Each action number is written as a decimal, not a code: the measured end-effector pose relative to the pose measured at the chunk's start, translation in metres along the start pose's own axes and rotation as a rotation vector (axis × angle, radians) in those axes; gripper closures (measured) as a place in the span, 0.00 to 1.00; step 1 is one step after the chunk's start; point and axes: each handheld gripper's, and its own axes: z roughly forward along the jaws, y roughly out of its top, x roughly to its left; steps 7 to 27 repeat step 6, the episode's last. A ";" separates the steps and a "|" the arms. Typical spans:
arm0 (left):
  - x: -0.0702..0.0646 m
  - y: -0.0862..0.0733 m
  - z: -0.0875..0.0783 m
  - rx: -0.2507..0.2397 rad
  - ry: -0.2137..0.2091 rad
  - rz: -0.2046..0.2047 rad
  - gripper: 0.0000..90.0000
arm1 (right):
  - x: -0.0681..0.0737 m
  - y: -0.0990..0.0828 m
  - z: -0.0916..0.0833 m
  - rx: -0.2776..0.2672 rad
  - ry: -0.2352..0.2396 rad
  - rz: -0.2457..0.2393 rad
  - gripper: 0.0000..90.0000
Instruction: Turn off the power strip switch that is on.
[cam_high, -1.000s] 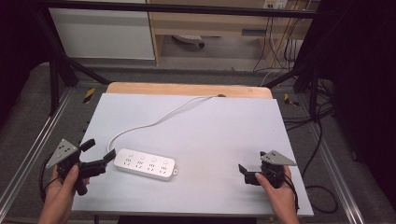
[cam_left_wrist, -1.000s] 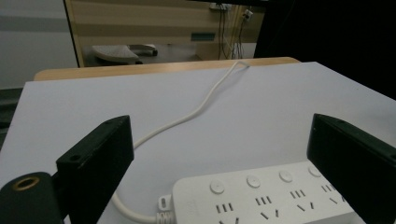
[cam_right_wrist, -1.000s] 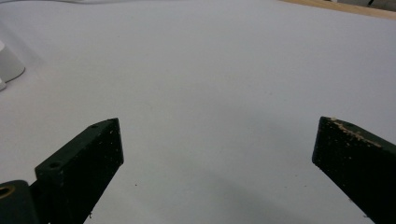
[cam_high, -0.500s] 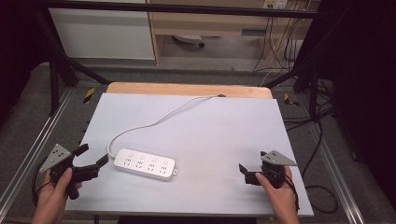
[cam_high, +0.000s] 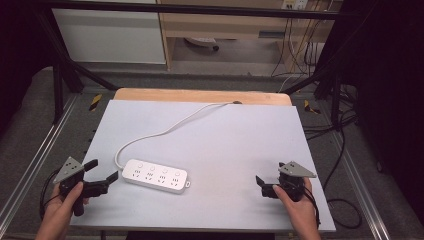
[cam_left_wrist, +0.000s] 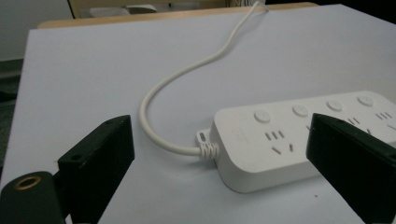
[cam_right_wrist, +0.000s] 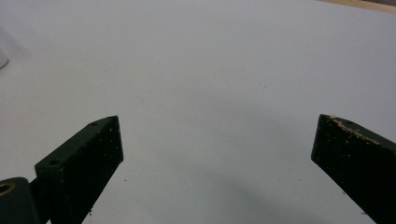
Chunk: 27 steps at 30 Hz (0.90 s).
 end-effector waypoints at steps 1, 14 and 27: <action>-0.001 -0.001 0.001 0.012 0.004 0.017 0.08 | 0.000 -0.001 0.001 0.007 -0.004 0.001 0.03; -0.005 0.000 0.003 0.020 0.002 0.023 0.09 | -0.003 -0.008 0.013 0.097 -0.048 0.039 0.02; -0.005 0.000 0.003 0.020 0.002 0.023 0.09 | -0.003 -0.008 0.013 0.097 -0.048 0.039 0.02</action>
